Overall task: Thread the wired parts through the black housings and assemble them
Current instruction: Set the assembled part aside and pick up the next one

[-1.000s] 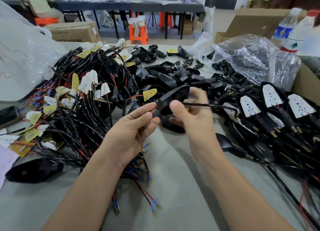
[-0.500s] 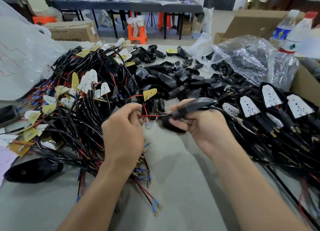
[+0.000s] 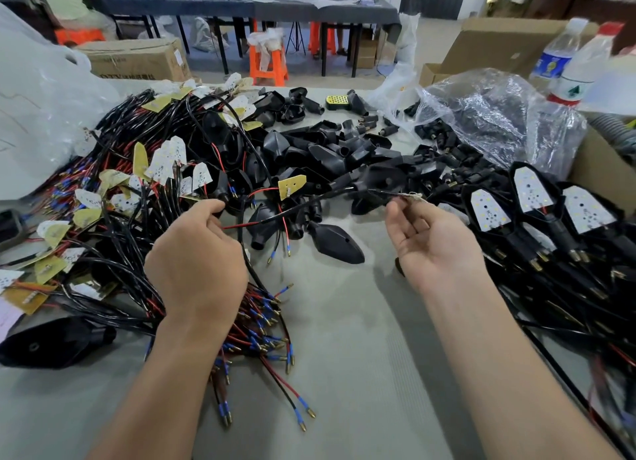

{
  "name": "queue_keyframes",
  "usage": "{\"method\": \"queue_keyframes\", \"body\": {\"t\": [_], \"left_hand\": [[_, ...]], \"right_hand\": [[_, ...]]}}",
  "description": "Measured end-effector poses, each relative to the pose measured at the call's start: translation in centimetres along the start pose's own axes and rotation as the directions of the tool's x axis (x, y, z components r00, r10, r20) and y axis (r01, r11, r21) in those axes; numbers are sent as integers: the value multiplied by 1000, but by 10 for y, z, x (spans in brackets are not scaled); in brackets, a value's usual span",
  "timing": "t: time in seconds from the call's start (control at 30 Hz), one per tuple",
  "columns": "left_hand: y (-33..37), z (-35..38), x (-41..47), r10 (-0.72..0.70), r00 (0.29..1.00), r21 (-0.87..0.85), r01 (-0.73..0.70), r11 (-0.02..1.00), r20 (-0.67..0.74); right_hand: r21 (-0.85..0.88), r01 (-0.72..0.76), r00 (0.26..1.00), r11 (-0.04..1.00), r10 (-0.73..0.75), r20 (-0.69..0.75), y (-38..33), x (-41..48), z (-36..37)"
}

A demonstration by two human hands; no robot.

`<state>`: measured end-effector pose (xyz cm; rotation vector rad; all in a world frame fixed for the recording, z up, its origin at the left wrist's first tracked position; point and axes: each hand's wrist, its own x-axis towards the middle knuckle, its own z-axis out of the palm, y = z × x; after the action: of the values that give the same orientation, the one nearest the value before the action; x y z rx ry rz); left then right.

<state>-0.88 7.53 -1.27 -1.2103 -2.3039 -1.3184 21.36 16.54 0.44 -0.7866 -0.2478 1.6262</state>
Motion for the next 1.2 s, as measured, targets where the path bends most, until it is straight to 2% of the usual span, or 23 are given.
{"method": "queue_keyframes", "body": {"t": [0.1, 0.2, 0.3, 0.4, 0.43, 0.5, 0.53, 0.57, 0.67, 0.73, 0.8, 0.87, 0.9, 0.93, 1.0, 1.07, 1.13, 1.2], "left_hand": [[4, 2, -1, 27, 992, 6, -28, 1000, 122], [12, 3, -7, 89, 949, -140, -48, 989, 301], [18, 2, -14, 209, 836, -330, -36, 943, 507], [23, 0, -16, 274, 710, -500, 126, 857, 649], [23, 0, -16, 276, 701, -522, 160, 838, 658], [24, 1, -17, 264, 716, -542, 187, 819, 646], [24, 1, -17, 260, 725, -555, 198, 808, 638], [25, 1, -17, 260, 726, -575, 222, 787, 636], [25, -1, -12, 284, 682, -663, 389, 640, 674], [20, -3, -7, 354, 611, -697, 526, 488, 708], [16, -5, -3, 413, 570, -700, 633, 330, 710], [14, -7, 0, 411, 587, -697, 690, 196, 697], [13, -6, 1, 389, 607, -702, 692, 171, 693], [12, -4, 2, 355, 633, -716, 672, 190, 688], [13, 1, 3, 270, 717, -762, 563, 321, 643], [17, 5, -1, 215, 804, -788, 423, 447, 554], [21, 7, -10, 233, 856, -783, 270, 561, 462], [23, 12, -21, 319, 873, -671, 13, 741, 369]], "right_hand": [[-105, 13, 996, 994, -4, 87, -3, 0, -3], [-348, 139, 989, 927, -110, 101, -2, 0, -4], [-627, 170, 985, 760, -135, 103, 6, -1, -4], [-770, 123, 992, 626, -98, 78, 17, 1, -6], [-843, 167, 983, 511, -154, 102, 21, 2, -7], [-946, 278, 934, 166, -277, 226, 25, 5, -10], [-951, 307, 911, 38, -300, 282, 27, 7, -10], [-948, 316, 904, -31, -294, 311, 29, 10, -10], [-944, 308, 915, -122, -235, 329, 34, 20, -6], [-934, 282, 918, -221, -221, 329, 35, 23, -2], [-930, 261, 906, -260, -266, 328, 32, 22, 0], [-898, 259, 874, -355, -311, 374, 31, 19, -4], [-874, 265, 859, -407, -313, 406, 31, 17, -6], [-853, 274, 847, -445, -309, 433, 30, 16, -8], [-825, 284, 835, -488, -297, 463, 30, 14, -10], [-814, 317, 821, -487, -288, 492, 30, 13, -10], [-802, 356, 802, -481, -284, 526, 30, 12, -12], [-777, 369, 792, -510, -265, 549, 29, 11, -13]]}}
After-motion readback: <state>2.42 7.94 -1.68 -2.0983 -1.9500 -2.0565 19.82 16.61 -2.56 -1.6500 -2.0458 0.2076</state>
